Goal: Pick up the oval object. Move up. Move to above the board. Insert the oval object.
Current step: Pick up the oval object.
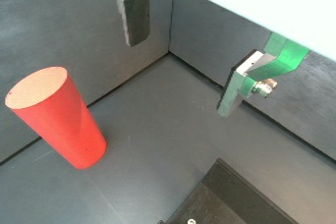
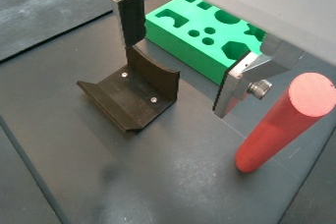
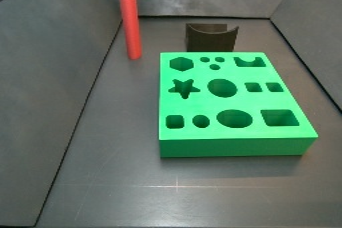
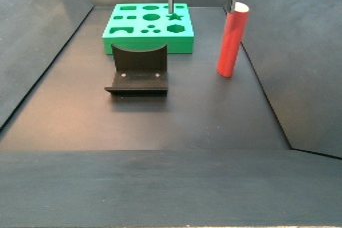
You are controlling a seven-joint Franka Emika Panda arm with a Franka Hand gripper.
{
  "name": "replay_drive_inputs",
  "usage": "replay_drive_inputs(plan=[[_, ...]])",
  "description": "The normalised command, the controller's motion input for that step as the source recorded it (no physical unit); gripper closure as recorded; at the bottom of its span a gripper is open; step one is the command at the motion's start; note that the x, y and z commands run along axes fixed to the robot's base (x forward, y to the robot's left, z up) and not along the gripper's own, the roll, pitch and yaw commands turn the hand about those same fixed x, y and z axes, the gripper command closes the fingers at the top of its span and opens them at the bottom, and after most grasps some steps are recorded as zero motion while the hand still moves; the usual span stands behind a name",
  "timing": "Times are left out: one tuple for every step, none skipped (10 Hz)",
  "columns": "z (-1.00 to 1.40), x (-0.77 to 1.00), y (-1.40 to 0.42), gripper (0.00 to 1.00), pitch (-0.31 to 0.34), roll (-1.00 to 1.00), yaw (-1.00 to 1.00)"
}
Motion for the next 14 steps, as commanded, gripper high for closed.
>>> replay_drive_inputs(plan=[[0.0, 0.0, -0.11, 0.0, 0.0, 0.04, 0.02], [-0.33, -0.41, 0.0, 0.0, -0.084, 0.1, 0.0], [-0.31, -0.36, 0.0, 0.0, -0.124, 0.0, 0.0], [-0.21, -0.31, 0.04, 0.0, -0.14, -0.04, 0.0], [-0.16, -0.2, 0.08, 0.0, -0.063, 0.0, 0.03], [-0.19, -0.39, 0.07, 0.0, -0.106, 0.0, 0.0], [-0.12, -0.47, 0.07, 0.0, -0.129, -0.01, 0.0], [-0.15, -0.59, 0.12, 0.0, -0.163, -0.03, 0.0], [-0.14, -0.64, 0.18, 0.0, -0.143, -0.01, 0.0], [-0.02, -0.52, 0.18, 0.0, -0.079, 0.0, 0.0], [-0.08, -0.37, 0.07, 0.0, -0.036, 0.0, 0.0], [-0.12, -0.33, 0.0, 0.0, -0.026, 0.03, 0.01], [-0.13, -0.22, -0.06, 0.0, -0.044, 0.02, 0.08], [-0.17, -0.14, -0.18, 0.0, -0.056, 0.02, 0.13]])
